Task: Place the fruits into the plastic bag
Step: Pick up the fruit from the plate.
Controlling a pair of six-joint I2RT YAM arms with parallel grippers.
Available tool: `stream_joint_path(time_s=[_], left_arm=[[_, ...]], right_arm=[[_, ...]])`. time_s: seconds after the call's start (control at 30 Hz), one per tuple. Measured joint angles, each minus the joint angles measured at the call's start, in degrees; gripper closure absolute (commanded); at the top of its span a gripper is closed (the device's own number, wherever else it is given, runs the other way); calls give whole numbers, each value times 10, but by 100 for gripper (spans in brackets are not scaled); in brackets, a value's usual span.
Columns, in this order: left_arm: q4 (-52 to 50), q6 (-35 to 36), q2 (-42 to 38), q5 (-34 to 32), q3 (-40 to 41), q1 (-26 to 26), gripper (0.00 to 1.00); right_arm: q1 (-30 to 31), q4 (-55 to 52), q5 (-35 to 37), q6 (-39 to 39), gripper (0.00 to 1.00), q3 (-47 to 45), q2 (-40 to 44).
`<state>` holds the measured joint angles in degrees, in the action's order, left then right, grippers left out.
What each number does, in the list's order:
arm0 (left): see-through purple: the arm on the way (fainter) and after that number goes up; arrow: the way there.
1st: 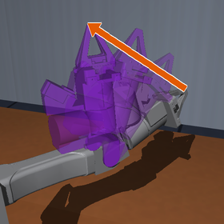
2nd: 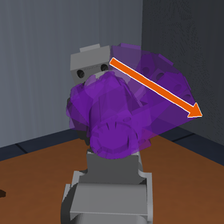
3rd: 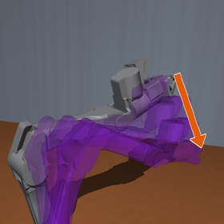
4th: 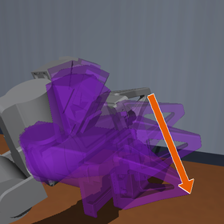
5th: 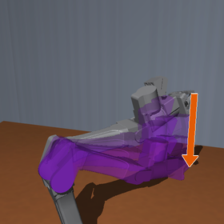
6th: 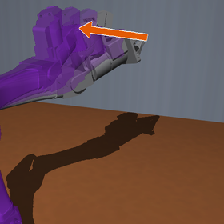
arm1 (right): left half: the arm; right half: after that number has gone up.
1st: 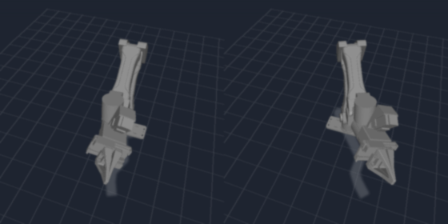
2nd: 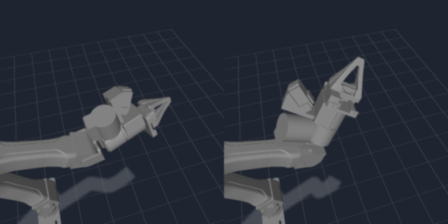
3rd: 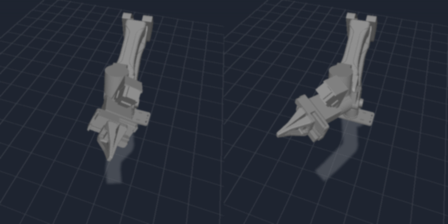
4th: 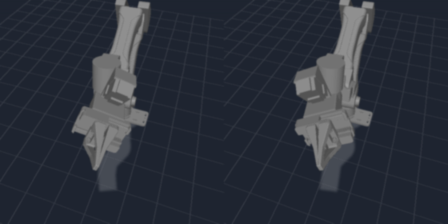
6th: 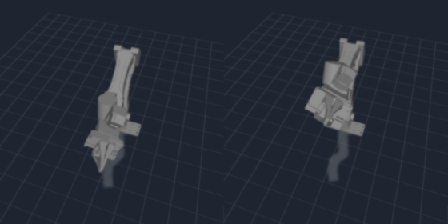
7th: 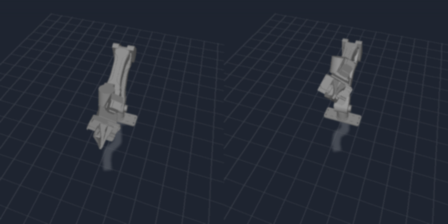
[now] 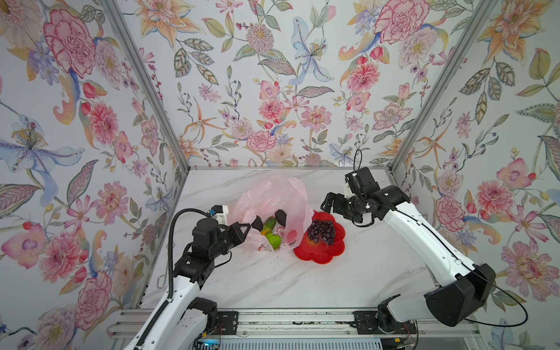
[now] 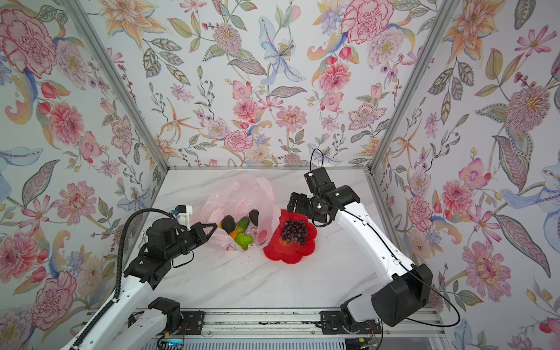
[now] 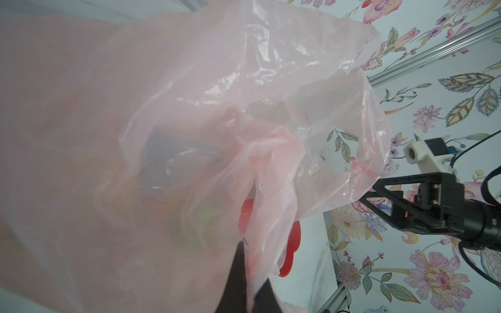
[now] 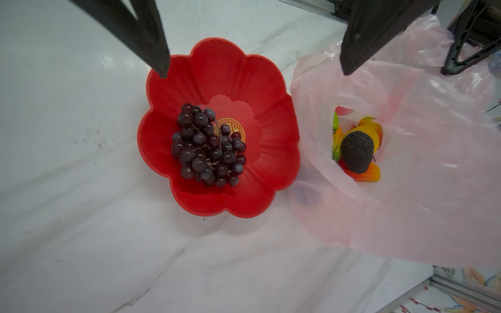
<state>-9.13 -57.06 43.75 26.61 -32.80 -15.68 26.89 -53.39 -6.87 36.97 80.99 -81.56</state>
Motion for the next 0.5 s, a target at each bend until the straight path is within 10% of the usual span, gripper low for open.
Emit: stream_joint_path(time_s=[0.5], left_arm=[[2, 0, -3, 0, 0, 0, 100]], right_arm=[[-7, 1, -27, -11, 1, -88, -61]])
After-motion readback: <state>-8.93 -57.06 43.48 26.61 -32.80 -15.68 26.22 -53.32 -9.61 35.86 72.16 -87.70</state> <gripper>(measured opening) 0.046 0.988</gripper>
